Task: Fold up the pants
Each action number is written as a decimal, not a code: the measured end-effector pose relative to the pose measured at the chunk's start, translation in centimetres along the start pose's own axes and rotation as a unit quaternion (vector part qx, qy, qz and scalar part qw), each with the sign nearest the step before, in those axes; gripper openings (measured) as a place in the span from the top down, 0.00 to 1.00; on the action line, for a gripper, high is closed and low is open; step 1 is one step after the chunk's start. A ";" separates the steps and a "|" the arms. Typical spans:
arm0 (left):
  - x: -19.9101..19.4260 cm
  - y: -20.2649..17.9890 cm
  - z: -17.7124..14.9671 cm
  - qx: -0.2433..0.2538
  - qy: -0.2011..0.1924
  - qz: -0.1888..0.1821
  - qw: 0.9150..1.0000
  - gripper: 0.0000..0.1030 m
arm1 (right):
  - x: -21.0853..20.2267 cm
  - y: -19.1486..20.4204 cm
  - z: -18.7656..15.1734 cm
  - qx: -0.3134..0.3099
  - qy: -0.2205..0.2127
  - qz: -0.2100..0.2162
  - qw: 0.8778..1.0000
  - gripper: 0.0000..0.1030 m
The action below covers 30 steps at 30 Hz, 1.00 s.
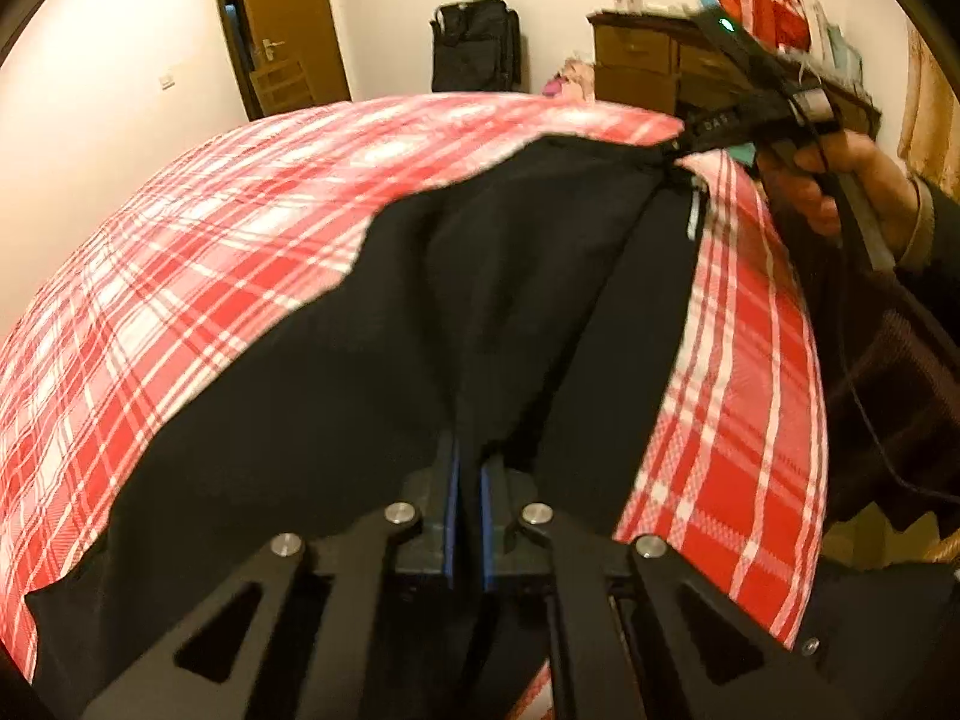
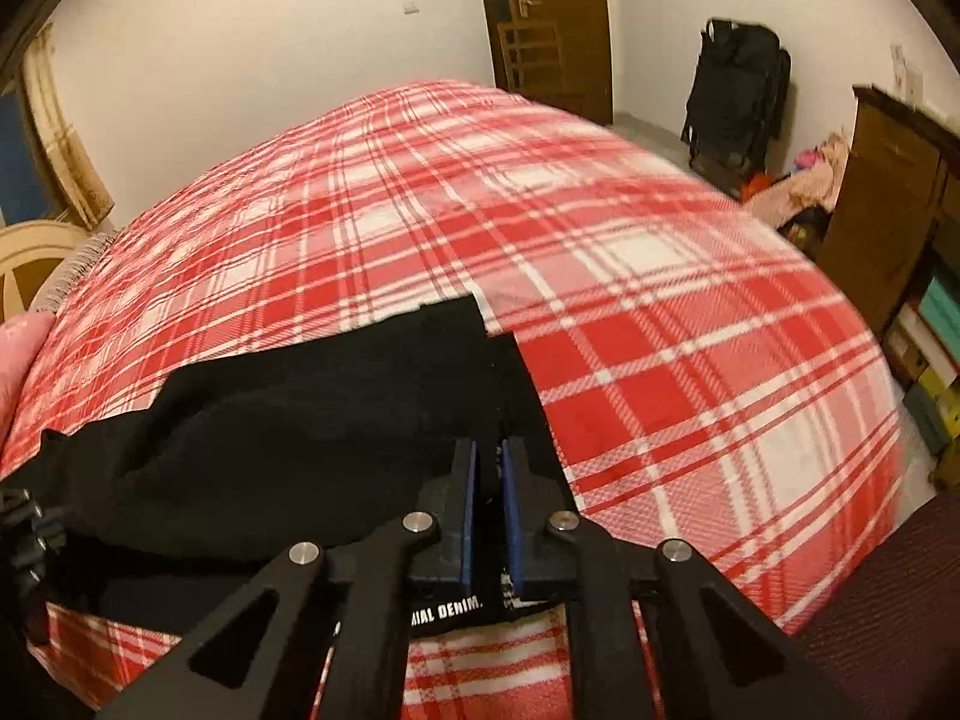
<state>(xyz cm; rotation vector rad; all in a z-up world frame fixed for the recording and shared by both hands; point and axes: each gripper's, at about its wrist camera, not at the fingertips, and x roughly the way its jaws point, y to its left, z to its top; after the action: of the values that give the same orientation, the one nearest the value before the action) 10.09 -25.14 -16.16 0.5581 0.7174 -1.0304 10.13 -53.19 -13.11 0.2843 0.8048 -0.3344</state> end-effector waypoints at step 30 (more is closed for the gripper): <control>-9.2 1.2 -6.7 0.008 -0.063 0.060 0.996 0.33 | -3.4 16.7 -4.8 -0.200 0.011 0.094 0.975 0.58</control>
<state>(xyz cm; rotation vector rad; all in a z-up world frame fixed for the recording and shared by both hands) 6.34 -14.72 -13.45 0.5392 0.5584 -0.9520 11.43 -35.57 -11.77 -0.0147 0.8402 0.0134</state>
